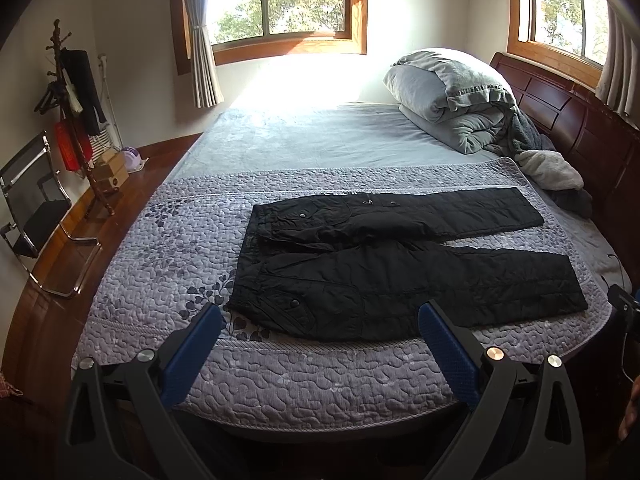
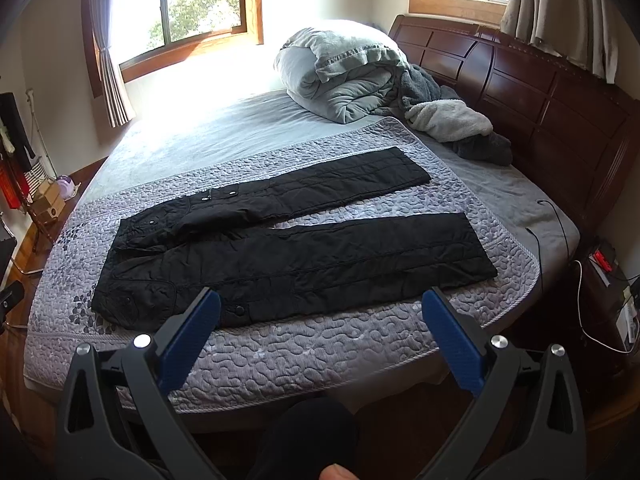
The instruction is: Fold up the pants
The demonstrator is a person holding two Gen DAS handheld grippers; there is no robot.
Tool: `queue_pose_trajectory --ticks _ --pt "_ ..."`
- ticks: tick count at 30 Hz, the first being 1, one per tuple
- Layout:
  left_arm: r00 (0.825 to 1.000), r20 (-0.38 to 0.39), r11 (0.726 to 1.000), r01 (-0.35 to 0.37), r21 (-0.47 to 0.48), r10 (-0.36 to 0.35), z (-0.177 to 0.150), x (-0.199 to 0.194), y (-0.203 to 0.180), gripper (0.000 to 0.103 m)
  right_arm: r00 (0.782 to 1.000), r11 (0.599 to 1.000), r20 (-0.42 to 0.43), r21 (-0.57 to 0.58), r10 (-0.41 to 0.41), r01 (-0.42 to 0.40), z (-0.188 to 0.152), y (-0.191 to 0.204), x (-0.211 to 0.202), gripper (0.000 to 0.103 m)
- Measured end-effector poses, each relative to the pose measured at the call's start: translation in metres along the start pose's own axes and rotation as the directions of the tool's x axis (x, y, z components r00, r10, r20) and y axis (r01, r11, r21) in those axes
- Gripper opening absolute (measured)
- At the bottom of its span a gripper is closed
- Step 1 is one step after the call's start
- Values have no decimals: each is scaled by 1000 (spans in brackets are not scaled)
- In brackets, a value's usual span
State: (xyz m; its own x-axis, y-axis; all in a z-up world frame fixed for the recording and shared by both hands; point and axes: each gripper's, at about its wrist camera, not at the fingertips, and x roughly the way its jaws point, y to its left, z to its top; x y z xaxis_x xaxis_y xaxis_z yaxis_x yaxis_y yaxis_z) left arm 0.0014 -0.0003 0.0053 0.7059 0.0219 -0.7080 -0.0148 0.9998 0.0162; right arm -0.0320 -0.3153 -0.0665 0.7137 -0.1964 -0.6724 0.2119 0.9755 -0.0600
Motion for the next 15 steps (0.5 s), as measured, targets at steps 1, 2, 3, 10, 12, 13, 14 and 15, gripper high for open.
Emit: queue_pose_trajectory --ticks 1,2,3,10,12,13,14,15 --pt "1000 1 1000 -2 1 2 0 0 0 100 1000 1000 -1 -1 -1 1 0 0 0 101" --pt "1000 1 1000 -1 2 1 1 0 0 100 1000 1000 -1 -1 -1 1 0 0 0 101" --pt "1000 1 1000 -2 3 2 1 -1 -1 100 1000 1000 0 0 0 0 0 0 0 101" --pt "1000 4 1000 -3 5 3 2 -1 -2 100 1000 1000 1 0 -1 1 0 0 0 101" --pt "1000 4 1000 -4 6 4 2 -1 -3 100 1000 1000 0 0 0 0 0 0 0 101" --pt "1000 4 1000 -3 5 3 1 -2 -2 100 1000 1000 1 0 0 0 0 0 0 101" --pt "1000 4 1000 -2 5 2 2 -2 -1 100 1000 1000 0 0 0 0 0 0 0 101" --pt "1000 4 1000 -3 6 3 2 -2 -1 100 1000 1000 1 -1 0 0 0 0 0 101"
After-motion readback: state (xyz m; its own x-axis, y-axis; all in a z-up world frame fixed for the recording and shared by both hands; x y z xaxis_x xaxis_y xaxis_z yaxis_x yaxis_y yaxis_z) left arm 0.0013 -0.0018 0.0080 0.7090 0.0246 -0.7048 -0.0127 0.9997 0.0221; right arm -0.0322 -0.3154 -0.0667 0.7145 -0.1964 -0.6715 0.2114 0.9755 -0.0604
